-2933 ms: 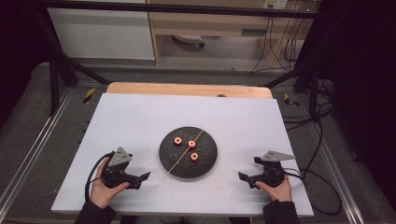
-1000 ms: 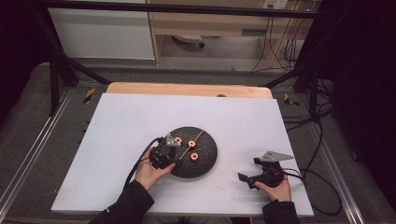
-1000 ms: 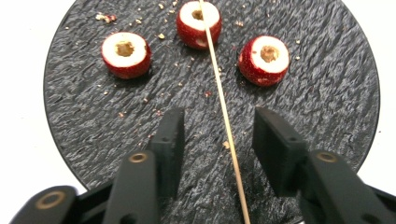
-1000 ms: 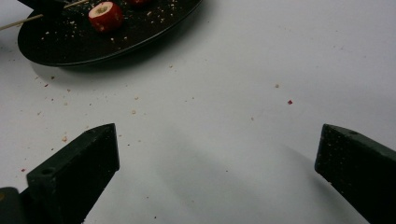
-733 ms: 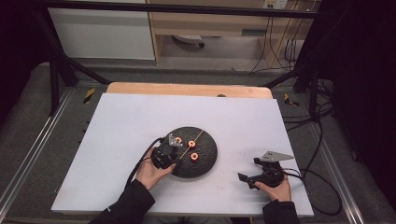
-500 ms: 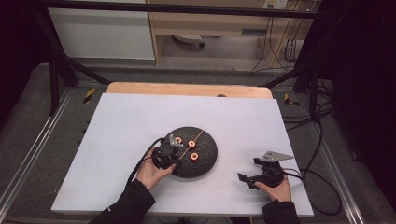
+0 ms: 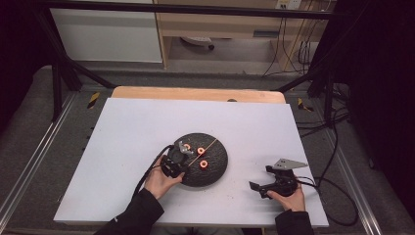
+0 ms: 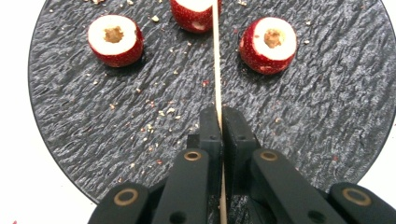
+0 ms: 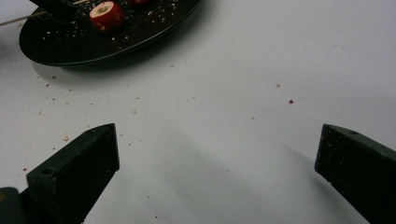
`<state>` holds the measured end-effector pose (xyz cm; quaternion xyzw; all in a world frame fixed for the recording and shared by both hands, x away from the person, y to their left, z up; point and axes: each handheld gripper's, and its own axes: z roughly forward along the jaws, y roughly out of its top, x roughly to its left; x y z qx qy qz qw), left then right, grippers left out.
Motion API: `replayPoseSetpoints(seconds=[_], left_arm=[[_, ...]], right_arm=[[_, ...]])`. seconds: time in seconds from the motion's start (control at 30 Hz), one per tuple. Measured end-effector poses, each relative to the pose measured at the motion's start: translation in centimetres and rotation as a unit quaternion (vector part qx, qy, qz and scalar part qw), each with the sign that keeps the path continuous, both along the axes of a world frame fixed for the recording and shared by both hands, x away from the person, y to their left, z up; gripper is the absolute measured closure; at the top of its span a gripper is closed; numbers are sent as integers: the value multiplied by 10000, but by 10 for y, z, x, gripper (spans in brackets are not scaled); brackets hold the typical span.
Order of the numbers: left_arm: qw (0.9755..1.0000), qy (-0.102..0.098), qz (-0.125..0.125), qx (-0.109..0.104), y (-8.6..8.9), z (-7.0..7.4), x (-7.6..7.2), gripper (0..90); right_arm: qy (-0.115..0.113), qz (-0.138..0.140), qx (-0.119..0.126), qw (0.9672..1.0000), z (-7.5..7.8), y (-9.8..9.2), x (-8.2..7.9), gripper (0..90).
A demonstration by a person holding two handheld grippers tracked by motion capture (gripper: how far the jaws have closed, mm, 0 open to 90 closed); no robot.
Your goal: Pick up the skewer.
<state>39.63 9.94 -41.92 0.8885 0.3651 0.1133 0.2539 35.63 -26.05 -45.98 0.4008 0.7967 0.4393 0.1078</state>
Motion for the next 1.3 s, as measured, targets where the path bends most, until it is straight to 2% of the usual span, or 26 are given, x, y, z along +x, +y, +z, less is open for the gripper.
replayPoseSetpoints(seconds=[0.37,0.73,0.9,0.93,1.0,1.03,1.3], left_arm=[[9999,-54,65,-92,4,1,-1,878],[9988,-227,88,-424,22,6,-8,880],[9977,-342,99,-582,34,6,-13,881],[9970,-360,88,-681,39,6,-16,880],[9968,-369,71,-701,42,6,-17,880],[9960,-441,76,-769,48,6,-19,880],[9933,-584,89,-993,68,8,-29,881]], right_arm=[[0,-5,-2,10000,0,0,0,6],[39,-26,0,10000,0,0,0,6],[53,-25,-26,10000,-1,0,0,6],[64,-32,-23,10000,-1,1,0,6],[66,-33,-23,10000,-1,1,0,6],[66,-40,-22,10000,-1,1,0,6],[67,-65,-12,10000,-1,1,-1,6]])
